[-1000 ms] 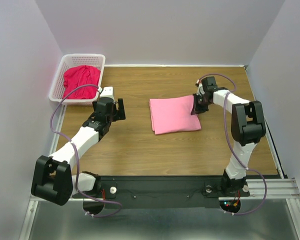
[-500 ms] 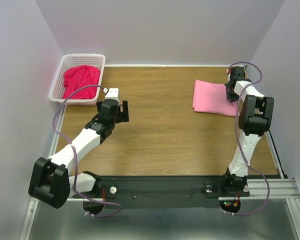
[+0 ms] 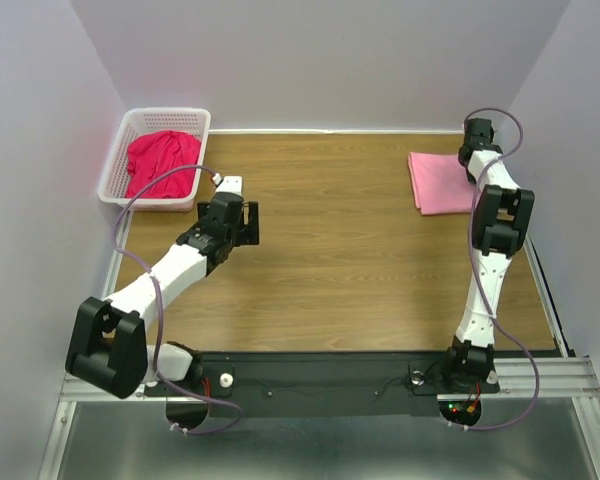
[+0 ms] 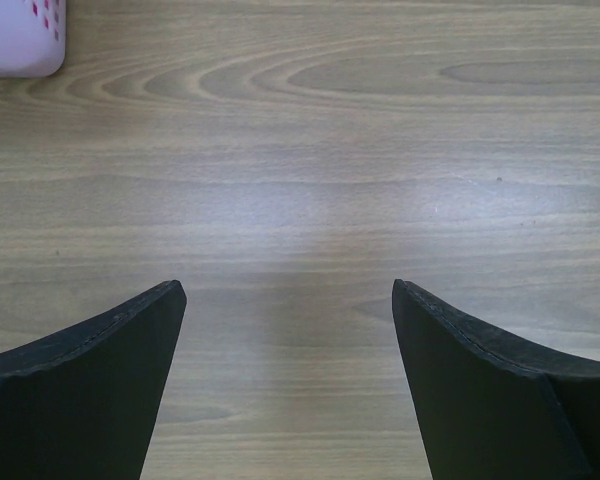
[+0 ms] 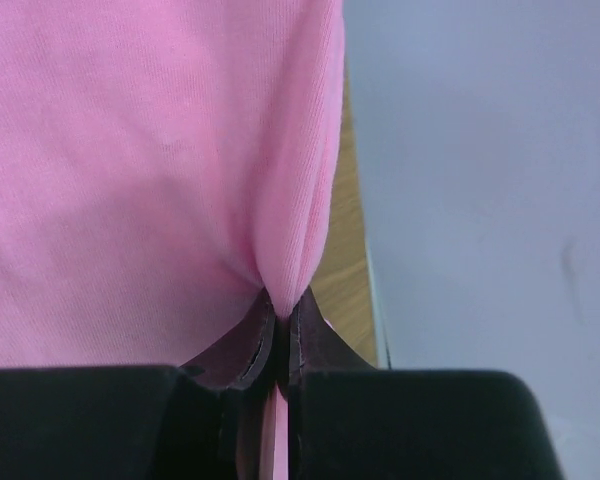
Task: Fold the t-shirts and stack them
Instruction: Neatly place the folded tshirt to the corner
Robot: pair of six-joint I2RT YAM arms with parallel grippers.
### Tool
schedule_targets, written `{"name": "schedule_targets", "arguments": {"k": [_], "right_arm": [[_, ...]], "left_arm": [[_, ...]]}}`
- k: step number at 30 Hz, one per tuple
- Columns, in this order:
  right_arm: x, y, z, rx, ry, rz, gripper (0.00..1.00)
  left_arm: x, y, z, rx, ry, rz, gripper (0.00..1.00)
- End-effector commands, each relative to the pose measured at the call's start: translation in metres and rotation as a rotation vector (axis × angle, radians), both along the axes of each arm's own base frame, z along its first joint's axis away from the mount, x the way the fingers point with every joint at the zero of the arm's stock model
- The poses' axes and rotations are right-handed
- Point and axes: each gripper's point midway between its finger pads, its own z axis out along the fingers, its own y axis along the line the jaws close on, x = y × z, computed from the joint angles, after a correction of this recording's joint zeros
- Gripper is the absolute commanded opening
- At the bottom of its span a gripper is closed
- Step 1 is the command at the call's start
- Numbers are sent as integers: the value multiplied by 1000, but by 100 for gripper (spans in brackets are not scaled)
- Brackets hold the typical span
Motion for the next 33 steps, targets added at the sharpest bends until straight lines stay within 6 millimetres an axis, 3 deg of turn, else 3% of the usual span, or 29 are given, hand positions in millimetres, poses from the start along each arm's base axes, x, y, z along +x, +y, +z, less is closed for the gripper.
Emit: {"name": "schedule_targets", "arguments": {"k": [1, 8, 13, 16, 21, 23, 25, 26, 27, 30, 31, 32, 33], "right_arm": [[5, -36, 24, -95, -58, -74, 1], [-2, -64, 24, -135, -73, -145, 1], [8, -74, 29, -152, -125, -139, 1], [14, -74, 35, -153, -163, -148, 14], [21, -76, 57, -161, -233, -142, 16], [24, -76, 61, -162, -255, -143, 24], [25, -74, 68, -151, -284, -149, 47], [23, -72, 71, -148, -292, -154, 55], [18, -71, 68, -143, -281, -161, 57], [7, -66, 108, -137, -351, -183, 66], [0, -61, 107, -110, -362, -194, 68], [-9, -55, 148, -96, -439, -196, 73], [-12, -48, 161, -57, -476, -180, 76]], "left_arm": [[14, -8, 18, -10, -22, -7, 97], [21, -14, 15, -9, 7, -24, 97], [29, -17, 27, -11, -12, -25, 97], [31, -18, 35, -14, -27, -31, 97], [30, -25, 37, -48, -25, -49, 97], [29, -28, 35, -57, -18, -64, 97], [28, -30, 35, -68, -16, -75, 97], [28, -31, 37, -76, -25, -78, 97], [29, -31, 38, -79, -29, -77, 97], [28, -33, 50, -106, -57, -71, 97], [27, -32, 60, -127, -79, -62, 97], [26, -32, 68, -140, -96, -57, 97], [25, -31, 76, -153, -119, -52, 97]]}}
